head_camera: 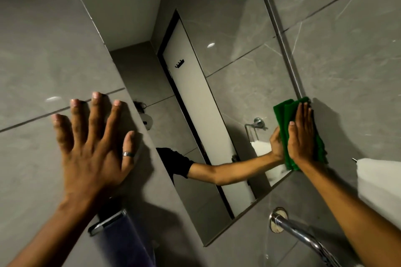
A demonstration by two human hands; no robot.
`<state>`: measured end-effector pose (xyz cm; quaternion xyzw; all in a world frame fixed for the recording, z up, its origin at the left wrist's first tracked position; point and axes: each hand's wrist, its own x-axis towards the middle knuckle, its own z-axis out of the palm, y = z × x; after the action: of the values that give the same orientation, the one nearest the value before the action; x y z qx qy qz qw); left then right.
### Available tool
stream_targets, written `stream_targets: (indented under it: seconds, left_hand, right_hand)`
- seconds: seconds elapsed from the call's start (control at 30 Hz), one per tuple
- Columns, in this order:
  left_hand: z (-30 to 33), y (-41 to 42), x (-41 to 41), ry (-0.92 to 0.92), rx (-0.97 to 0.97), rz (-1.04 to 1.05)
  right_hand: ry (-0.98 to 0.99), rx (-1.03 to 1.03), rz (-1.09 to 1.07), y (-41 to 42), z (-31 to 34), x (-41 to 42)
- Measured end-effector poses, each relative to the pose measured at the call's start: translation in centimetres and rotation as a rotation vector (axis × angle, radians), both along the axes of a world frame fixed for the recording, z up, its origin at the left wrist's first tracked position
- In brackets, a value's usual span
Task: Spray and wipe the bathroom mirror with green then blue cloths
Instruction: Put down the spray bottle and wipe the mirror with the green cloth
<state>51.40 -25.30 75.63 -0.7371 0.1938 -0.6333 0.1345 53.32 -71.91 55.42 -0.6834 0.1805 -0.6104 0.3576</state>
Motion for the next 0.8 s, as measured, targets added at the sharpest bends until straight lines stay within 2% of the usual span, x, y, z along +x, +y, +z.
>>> stream_targets:
  seconds: [0.2, 0.47, 0.57, 0.67, 0.8]
  left_hand:
    - [-0.1, -0.1, -0.3, -0.007, 0.008, 0.001]
    - [0.0, -0.3, -1.3, 0.033, 0.011, -0.006]
    - [0.2, -0.2, -2.0, 0.082, 0.016, -0.003]
    - [0.3, -0.4, -2.7, 0.141, 0.001, -0.014]
    - [2.9, -1.2, -2.8, 0.172, -0.094, -0.101]
  right_hand:
    - [0.043, -0.179, 0.0, 5.4, 5.2, -0.4]
    - [-0.031, -0.432, -0.017, 21.0, 12.1, -1.7]
    - [-0.035, -0.534, 0.069, 26.6, 12.8, -2.5]
    - [-0.007, -0.619, 0.084, 28.8, 12.6, -3.1]
    - [0.016, -0.75, 0.079, 27.6, 12.6, -3.0]
